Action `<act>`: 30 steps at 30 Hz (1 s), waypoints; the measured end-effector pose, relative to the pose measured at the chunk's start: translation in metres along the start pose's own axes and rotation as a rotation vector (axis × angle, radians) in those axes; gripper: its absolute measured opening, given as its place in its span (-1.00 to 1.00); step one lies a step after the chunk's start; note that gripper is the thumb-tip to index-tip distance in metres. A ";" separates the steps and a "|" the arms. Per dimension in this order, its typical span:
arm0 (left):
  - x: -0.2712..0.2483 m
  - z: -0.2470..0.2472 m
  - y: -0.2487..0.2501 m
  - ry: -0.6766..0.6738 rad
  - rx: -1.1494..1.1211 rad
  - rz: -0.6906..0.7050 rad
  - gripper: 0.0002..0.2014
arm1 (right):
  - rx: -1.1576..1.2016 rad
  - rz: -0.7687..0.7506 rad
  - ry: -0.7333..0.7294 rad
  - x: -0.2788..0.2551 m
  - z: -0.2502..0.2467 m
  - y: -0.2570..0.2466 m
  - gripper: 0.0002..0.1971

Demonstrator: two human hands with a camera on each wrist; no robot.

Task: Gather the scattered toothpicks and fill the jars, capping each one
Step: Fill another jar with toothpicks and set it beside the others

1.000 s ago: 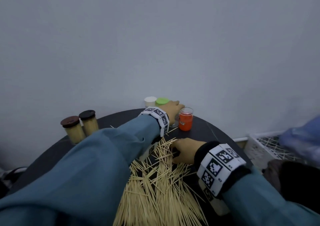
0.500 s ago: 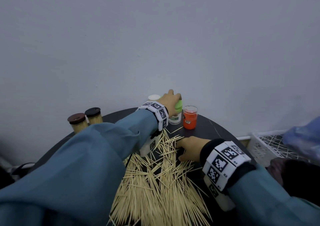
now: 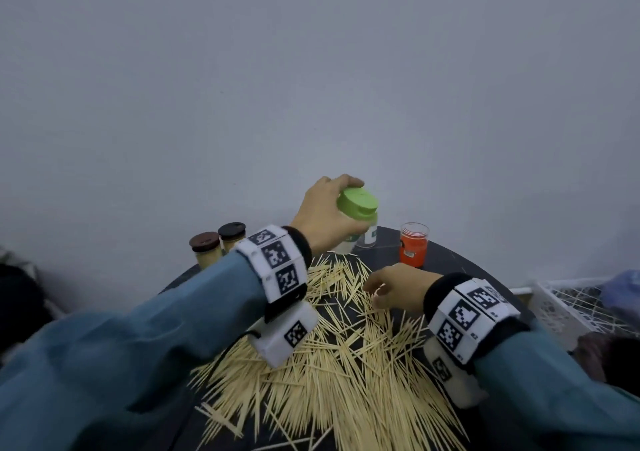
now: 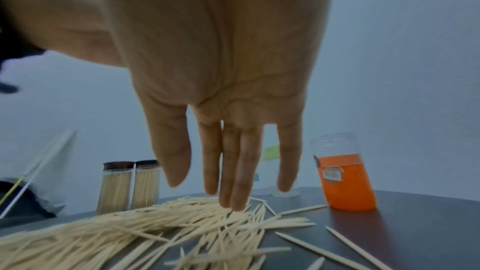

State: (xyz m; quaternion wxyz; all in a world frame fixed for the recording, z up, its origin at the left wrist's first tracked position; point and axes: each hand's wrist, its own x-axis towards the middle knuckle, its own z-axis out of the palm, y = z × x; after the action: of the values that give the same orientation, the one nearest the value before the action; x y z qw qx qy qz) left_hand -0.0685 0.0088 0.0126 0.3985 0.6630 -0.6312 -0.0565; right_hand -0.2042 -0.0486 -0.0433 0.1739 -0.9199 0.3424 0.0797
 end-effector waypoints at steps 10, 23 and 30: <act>-0.065 -0.014 -0.033 0.034 -0.110 -0.106 -0.14 | 0.669 -0.223 0.420 -0.005 -0.011 -0.027 -0.62; -0.075 -0.009 -0.048 0.037 -0.223 -0.110 -0.53 | 0.743 -0.262 0.506 0.008 0.007 -0.048 -0.58; -0.077 -0.012 -0.056 0.041 -0.272 -0.134 -0.58 | 0.692 -0.309 0.481 0.011 0.008 -0.050 -0.59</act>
State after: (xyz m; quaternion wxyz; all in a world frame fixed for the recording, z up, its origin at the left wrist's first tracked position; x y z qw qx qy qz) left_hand -0.0324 0.0757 -0.0464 0.4929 0.6445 -0.5637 -0.1543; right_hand -0.1637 -0.0170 -0.0405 0.3965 -0.8403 0.2383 -0.2827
